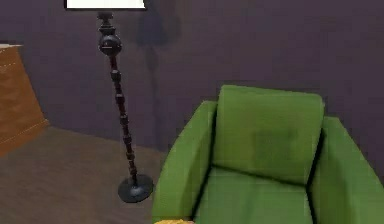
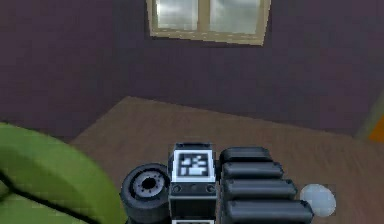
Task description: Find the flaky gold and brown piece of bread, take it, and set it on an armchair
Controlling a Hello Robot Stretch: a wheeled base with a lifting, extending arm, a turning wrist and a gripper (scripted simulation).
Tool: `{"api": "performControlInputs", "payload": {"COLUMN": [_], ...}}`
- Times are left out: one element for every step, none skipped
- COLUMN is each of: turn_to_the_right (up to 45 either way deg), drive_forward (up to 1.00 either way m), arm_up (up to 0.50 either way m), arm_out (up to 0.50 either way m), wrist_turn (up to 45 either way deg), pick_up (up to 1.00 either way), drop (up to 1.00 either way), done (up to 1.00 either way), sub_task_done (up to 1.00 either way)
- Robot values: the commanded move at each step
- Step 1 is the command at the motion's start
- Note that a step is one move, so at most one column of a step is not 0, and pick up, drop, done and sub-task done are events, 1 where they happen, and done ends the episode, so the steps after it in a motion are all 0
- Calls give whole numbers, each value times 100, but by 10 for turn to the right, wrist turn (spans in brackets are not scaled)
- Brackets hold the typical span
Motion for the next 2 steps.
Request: {"api": "performControlInputs", "payload": {"turn_to_the_right": [450,450], "drive_forward": [0,0], "arm_up": [0,0], "arm_out": [0,0], "wrist_turn": [0,0], "pick_up": [0,0], "drop": [0,0], "done": [0,0], "sub_task_done": [0,0]}}
